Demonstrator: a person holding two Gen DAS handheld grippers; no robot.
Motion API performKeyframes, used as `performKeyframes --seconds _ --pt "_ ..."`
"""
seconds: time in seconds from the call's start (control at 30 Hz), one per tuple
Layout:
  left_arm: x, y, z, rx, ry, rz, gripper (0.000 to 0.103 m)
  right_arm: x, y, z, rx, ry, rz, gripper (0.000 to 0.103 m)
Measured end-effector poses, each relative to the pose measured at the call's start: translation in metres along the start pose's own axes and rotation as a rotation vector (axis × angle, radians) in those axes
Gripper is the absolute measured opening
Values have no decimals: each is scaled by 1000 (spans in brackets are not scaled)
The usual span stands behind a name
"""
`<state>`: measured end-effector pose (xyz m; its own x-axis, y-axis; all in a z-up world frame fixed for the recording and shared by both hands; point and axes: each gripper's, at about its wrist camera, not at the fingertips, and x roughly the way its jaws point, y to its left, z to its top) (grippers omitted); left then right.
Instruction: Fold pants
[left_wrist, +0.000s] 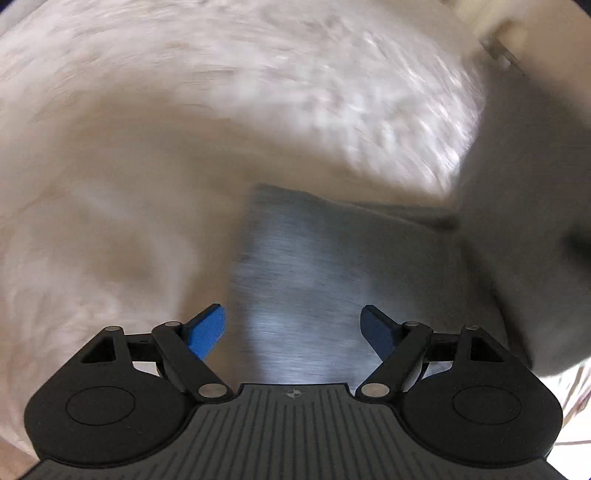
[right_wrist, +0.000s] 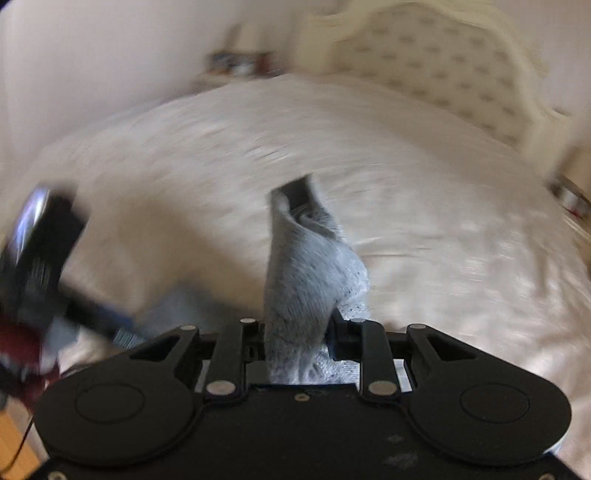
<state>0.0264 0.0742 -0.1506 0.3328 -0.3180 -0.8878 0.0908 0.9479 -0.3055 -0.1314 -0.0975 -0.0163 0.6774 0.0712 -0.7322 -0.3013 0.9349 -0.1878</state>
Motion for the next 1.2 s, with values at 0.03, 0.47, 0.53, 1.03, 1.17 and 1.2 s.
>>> performKeyframes --seconds 0.03,0.47,0.53,1.03,1.17,1.2 --pt "-2 12 0 -30 -2 -4 80 16 21 -4 -33 24 19 26" --pt "-36 72 18 -71 -61 25 80 94 126 -45 -245 180 -2 42" --pt "-34 60 28 -38 -78 -5 80 91 129 -49 -281 179 100 44" --pt "28 -51 8 330 58 -161 80 15 35 -66 88 204 13 45" --pt "50 -40 -29 390 142 -105 82 0 -8 -99 295 296 -146 45" --pt "48 -39 -31 398 134 -111 82 -2 -20 -106 359 317 -188 45"
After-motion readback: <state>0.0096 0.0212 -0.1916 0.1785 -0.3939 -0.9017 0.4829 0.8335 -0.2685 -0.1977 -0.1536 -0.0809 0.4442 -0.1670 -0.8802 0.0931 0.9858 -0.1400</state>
